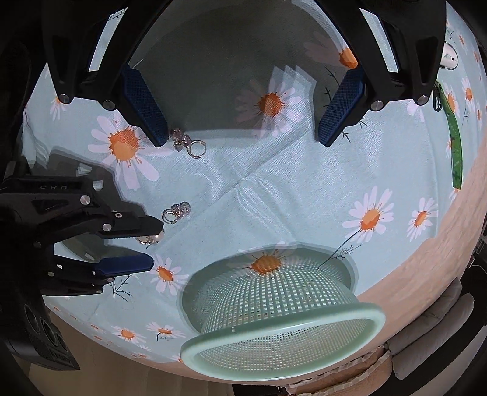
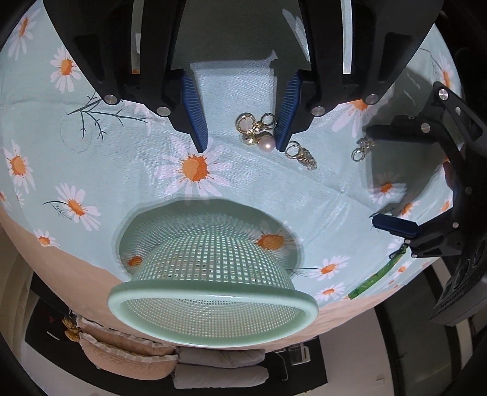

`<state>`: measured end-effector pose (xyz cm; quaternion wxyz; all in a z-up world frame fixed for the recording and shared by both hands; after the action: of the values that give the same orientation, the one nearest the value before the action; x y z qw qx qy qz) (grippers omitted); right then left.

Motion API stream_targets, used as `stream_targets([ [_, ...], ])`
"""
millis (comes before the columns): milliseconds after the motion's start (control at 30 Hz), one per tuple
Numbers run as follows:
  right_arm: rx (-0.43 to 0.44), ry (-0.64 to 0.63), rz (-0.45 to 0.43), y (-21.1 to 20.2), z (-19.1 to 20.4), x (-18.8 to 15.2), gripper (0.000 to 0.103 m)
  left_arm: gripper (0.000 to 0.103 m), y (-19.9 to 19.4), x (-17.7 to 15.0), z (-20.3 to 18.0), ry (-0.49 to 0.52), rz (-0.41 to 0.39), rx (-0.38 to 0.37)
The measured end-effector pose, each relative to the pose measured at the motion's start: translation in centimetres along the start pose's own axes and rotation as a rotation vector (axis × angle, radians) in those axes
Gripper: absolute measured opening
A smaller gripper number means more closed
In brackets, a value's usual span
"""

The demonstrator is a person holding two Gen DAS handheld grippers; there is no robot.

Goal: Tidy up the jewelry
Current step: 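Grasp a small ring earring with the right tool while the left tool grasps a silver ring earring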

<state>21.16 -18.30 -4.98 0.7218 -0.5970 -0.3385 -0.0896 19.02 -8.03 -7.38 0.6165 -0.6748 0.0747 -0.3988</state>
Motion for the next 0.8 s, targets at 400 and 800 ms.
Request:
stream_targets([
  [400, -0.073, 0.041, -0.007, -0.5, -1.6, -0.9, 0.03, 0.094, 0.5, 0.2, -0.2, -0.016, -0.027, -0.001],
  [800, -0.105, 0.033, 0.031, -1.9, -1.8, -2.3, 0.017, 0.027, -0.5, -0.1, -2.7, 0.029, -0.039, -0.109],
])
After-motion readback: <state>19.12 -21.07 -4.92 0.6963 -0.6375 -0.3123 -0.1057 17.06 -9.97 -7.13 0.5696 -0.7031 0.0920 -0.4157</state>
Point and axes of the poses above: each gripper's, at about its wrist camera, not at the fingertips, and y roughly the way its jaws point, z to its left, x to its top, the point moved 5 cm from there along y, roughly the way its jaws point, and after that the axes turned 1 degree about x, right-handed, at the moved point
